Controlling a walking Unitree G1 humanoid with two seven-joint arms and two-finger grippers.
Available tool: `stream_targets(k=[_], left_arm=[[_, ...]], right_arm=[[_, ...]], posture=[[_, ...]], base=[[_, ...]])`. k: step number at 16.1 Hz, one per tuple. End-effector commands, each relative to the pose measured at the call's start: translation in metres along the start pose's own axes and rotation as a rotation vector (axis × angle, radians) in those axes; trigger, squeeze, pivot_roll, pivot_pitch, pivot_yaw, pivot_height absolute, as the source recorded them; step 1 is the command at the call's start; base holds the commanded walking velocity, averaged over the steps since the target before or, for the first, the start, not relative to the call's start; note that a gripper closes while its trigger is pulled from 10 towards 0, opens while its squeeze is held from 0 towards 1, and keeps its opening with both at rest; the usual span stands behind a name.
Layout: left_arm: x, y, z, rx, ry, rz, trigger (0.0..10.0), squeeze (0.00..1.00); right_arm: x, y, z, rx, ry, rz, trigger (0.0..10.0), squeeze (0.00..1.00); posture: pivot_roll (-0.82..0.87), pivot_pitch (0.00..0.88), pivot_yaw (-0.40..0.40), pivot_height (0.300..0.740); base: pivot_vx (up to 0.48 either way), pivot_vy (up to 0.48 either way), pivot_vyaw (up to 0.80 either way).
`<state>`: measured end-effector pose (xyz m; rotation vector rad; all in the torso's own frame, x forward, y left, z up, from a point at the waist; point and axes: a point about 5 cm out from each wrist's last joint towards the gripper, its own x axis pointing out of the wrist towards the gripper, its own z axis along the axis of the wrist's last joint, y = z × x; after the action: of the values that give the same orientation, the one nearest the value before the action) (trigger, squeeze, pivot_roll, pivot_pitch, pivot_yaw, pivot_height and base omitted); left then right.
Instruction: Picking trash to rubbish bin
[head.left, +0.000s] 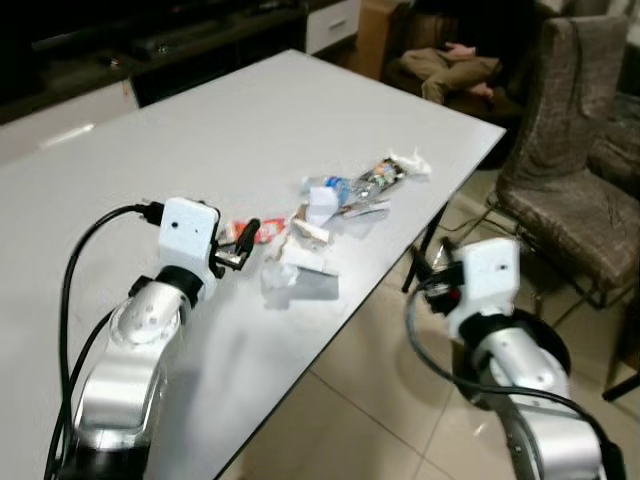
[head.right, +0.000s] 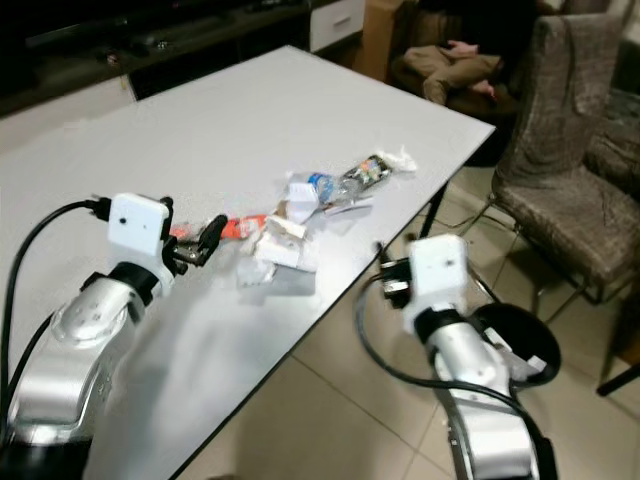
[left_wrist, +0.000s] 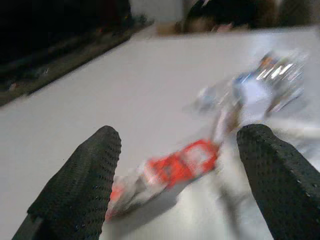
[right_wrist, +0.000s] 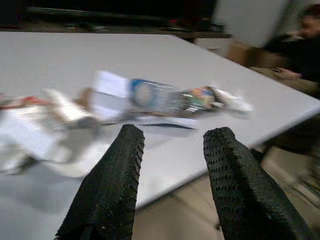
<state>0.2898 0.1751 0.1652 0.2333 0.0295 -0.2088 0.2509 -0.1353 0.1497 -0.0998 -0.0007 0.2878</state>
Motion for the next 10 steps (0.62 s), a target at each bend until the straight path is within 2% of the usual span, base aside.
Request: stream_targets(k=[1, 2, 4, 5, 6, 7, 9, 10], left_arm=[[0.008, 0.006, -0.003, -0.008, 0.012, -0.003, 10.0, 1.00], [0.018, 0.008, -0.007, -0.042, 0.032, -0.014, 10.0, 1.00], [0.033, 0.007, -0.016, -0.032, 0.063, -0.097, 10.0, 1.00], [0.042, 0.006, -0.020, 0.054, 0.076, -0.156, 10.0, 1.00], [0.049, 0.005, -0.021, 0.096, 0.085, -0.217, 10.0, 1.00], [0.060, 0.007, -0.025, 0.208, 0.124, -0.270, 10.0, 1.00], [0.067, 0.011, -0.027, 0.276, 0.152, -0.271, 10.0, 1.00], [0.073, 0.016, -0.028, 0.309, 0.160, -0.263, 10.0, 0.48]], right_arm=[[0.002, 0.002, -0.001, -0.002, 0.013, 0.028, 10.0, 0.00], [0.004, 0.003, 0.000, -0.003, 0.014, 0.045, 10.0, 0.00], [0.006, 0.005, 0.000, -0.009, 0.013, 0.056, 10.0, 0.00], [0.006, 0.005, -0.001, -0.016, 0.015, 0.060, 10.0, 0.00], [0.006, 0.006, 0.000, -0.017, 0.013, 0.062, 10.0, 0.00], [0.005, 0.004, 0.001, -0.024, 0.008, 0.056, 10.0, 0.00], [0.005, 0.003, 0.003, -0.030, 0.004, 0.048, 10.0, 0.00], [0.002, 0.002, 0.003, -0.031, 0.003, 0.038, 10.0, 0.00]], posture=[[0.02, 0.057, -0.037, 0.740], [0.02, 0.058, -0.038, 0.740], [0.02, 0.061, -0.040, 0.740], [0.01, 0.064, -0.035, 0.740], [0.01, 0.065, -0.030, 0.740], [0.00, 0.068, -0.015, 0.740], [-0.01, 0.072, -0.006, 0.740], [-0.02, 0.080, 0.004, 0.740]], base=[[0.000, 0.000, 0.00], [0.000, 0.000, 0.00], [0.000, 0.000, 0.00], [0.000, 0.000, 0.00], [0.000, 0.000, 0.00], [0.000, 0.000, 0.00], [0.000, 0.000, 0.00], [0.000, 0.000, 0.00]])
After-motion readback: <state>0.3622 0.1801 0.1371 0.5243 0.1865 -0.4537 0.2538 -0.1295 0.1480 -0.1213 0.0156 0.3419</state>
